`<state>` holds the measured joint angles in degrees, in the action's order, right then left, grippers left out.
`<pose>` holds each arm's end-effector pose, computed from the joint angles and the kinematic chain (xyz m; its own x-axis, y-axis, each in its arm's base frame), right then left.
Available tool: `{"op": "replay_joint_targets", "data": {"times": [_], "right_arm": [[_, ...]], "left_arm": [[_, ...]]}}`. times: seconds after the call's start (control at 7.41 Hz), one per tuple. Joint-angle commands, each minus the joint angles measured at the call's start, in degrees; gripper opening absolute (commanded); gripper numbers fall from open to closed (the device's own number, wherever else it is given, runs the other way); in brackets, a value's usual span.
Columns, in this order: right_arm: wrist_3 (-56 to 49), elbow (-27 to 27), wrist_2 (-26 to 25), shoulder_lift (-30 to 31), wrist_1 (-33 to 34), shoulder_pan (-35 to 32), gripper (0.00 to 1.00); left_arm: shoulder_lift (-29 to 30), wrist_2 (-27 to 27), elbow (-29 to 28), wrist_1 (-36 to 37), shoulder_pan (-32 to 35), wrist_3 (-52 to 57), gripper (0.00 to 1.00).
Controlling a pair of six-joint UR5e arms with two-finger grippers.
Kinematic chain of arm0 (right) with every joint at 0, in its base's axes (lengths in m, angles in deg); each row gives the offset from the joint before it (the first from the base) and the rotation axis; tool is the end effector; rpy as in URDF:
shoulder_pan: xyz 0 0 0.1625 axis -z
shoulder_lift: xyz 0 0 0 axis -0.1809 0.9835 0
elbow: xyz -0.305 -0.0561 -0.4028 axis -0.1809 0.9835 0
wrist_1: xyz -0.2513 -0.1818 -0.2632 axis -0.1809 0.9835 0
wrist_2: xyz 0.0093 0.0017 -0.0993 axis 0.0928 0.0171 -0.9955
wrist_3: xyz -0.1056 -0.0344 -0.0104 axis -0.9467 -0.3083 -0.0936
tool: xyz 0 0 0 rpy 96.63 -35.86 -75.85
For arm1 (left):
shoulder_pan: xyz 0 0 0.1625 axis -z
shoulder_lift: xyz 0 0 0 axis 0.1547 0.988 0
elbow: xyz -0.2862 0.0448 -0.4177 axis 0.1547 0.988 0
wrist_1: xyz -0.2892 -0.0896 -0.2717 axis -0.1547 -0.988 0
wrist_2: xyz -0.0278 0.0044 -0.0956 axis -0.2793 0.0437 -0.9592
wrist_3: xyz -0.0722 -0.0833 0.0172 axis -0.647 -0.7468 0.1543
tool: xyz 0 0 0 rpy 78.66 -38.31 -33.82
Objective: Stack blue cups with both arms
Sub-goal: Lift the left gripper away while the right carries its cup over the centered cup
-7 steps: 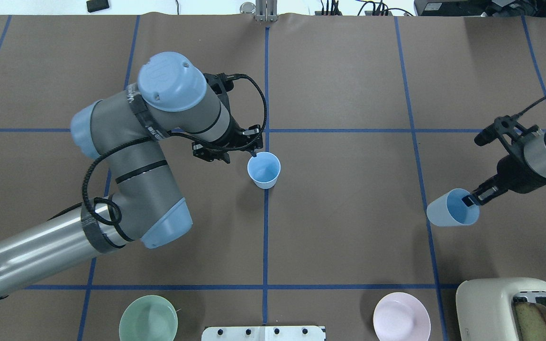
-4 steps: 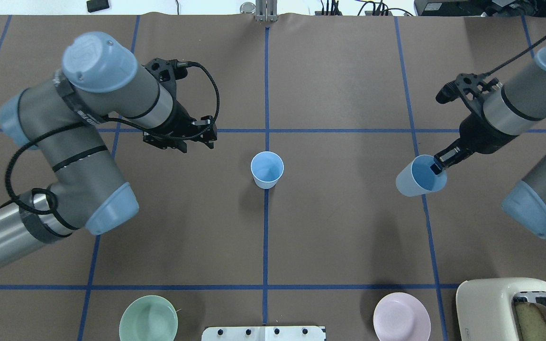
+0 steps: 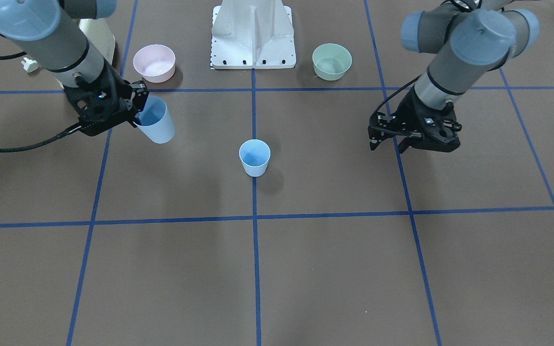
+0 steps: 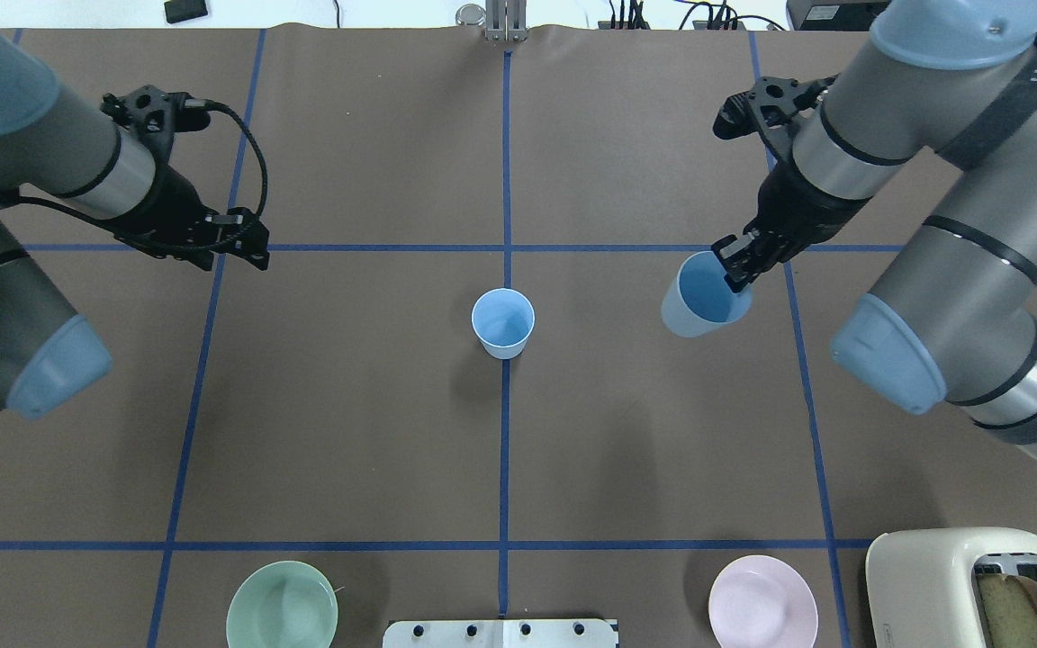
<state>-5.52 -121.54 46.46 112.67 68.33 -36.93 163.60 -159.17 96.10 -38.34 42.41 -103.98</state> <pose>-0.3734 -0.4989 0.3124 0.5529 -0.3969 0.7327 0.3153 0.9135 0.2570 0.3288 -0.5185 0.4207 0.5813 0.0833 -0.8094 0.0116 0.9938 0.1106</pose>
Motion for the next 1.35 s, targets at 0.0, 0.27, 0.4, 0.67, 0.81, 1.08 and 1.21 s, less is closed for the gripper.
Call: {"op": "replay_joint_targets", "data": {"times": [0.0, 0.27, 0.4, 0.67, 0.81, 1.08, 1.21], "right_arm": [[8.8, 3.8, -2.0, -7.9, 0.0, 4.4, 0.00], [13.9, 9.8, -6.8, -14.3, -1.2, 8.6, 0.00], [15.6, 13.4, -7.2, -15.1, -7.7, 8.9, 0.00], [17.4, 15.3, -7.7, -15.4, -10.3, 10.2, 0.00], [17.4, 15.8, -8.8, -15.5, -10.4, 10.7, 0.00], [17.4, 16.0, -9.1, -15.4, -10.3, 11.2, 0.00], [17.3, 16.6, -10.0, -15.5, -10.4, 11.4, 0.00]], "left_arm": [[-7.3, -2.1, 0.2, -0.4, 6.6, 12.5, 0.81], [-11.4, -2.1, -0.1, -1.6, 8.3, 15.7, 0.83], [-13.7, -2.1, -0.2, -4.8, 8.5, 15.7, 0.84], [-17.3, -5.3, -1.6, -7.0, 13.7, 20.4, 0.89], [-18.9, -7.2, -4.0, -6.9, 18.5, 27.5, 0.96], [-19.7, -7.6, -6.3, -6.3, 22.5, 32.3, 0.96], [-19.7, -7.6, -6.3, -6.3, 22.5, 32.4, 0.96]]}}
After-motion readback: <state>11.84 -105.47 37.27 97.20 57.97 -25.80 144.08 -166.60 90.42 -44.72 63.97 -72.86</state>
